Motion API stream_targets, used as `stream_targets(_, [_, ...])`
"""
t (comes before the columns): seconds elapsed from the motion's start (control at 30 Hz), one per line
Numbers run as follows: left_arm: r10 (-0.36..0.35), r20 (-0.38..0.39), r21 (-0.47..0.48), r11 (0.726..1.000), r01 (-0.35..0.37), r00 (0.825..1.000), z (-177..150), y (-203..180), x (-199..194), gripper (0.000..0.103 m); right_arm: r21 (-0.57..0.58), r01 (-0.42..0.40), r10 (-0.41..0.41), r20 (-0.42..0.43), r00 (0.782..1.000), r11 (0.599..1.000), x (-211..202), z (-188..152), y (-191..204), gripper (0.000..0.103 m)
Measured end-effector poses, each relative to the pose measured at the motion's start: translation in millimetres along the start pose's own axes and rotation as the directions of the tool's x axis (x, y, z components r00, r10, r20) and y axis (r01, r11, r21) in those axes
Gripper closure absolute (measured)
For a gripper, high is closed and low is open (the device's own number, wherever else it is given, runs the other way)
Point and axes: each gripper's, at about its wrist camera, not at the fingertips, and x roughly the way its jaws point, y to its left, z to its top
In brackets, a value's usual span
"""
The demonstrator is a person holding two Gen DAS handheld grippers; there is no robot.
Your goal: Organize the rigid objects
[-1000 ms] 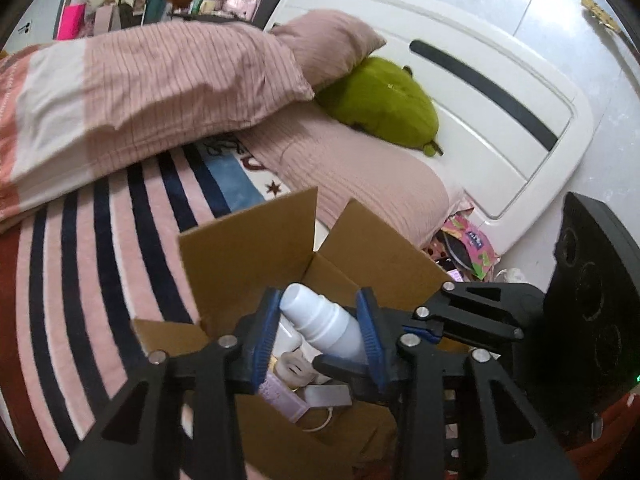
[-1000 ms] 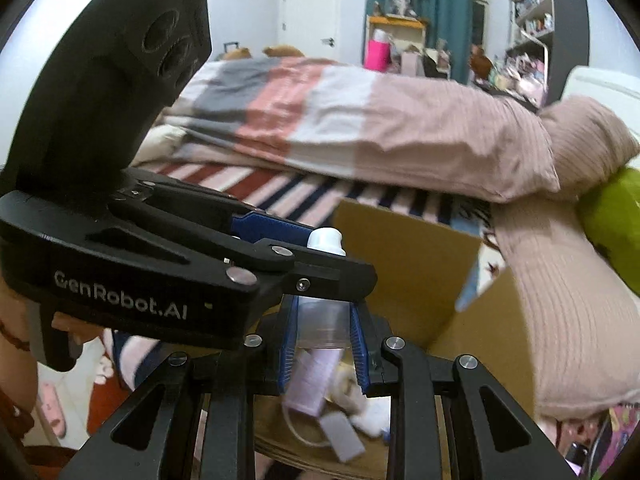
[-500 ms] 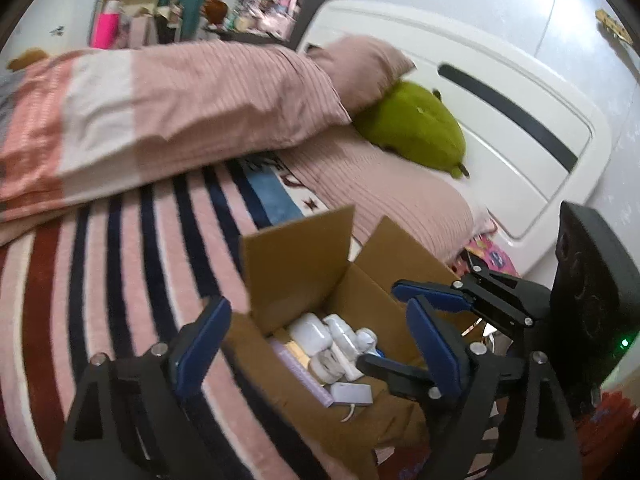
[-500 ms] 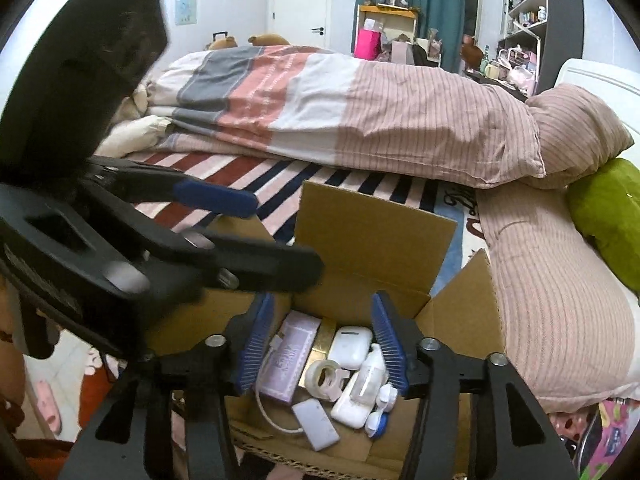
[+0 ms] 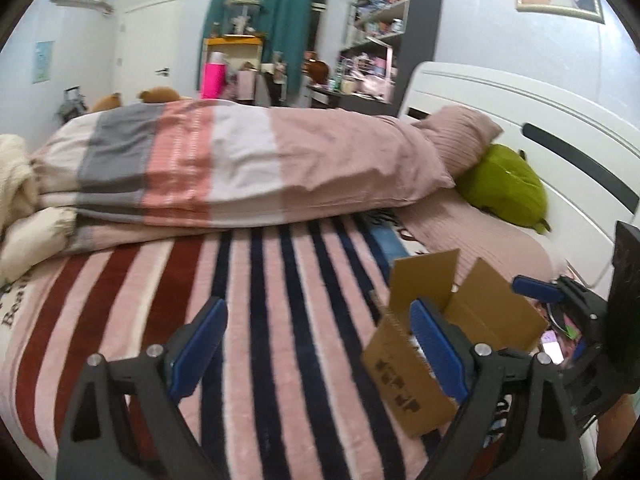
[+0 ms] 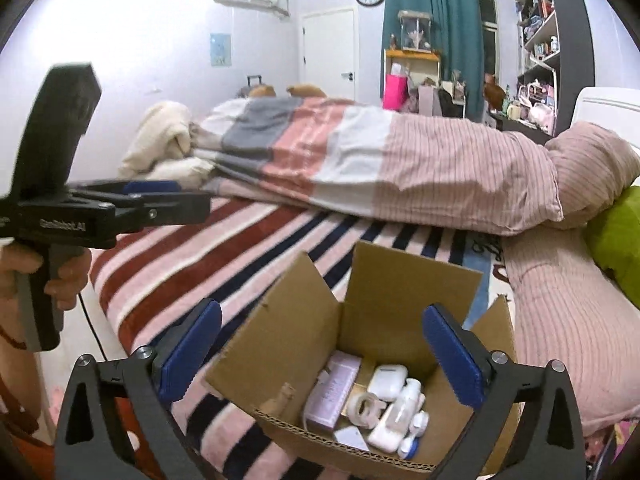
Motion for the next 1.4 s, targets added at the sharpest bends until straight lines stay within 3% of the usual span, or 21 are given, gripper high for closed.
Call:
stream_targets(0.2, [0.041, 0.008, -0.008, 0.999, -0.041, 0.999, -8, 12, -9, 0.012, 0.038, -0.059, 0.058, 0.030, 0.998, 0.998, -7, 2, -1, 0.002])
stream_targets(1.4, [0.076, -0.003, -0.016, 0.997, -0.076, 0.997, -15, 16, -10, 0.012, 0.055, -0.037, 0.037, 0.009, 0.999, 0.998, -10, -2, 9, 0.002])
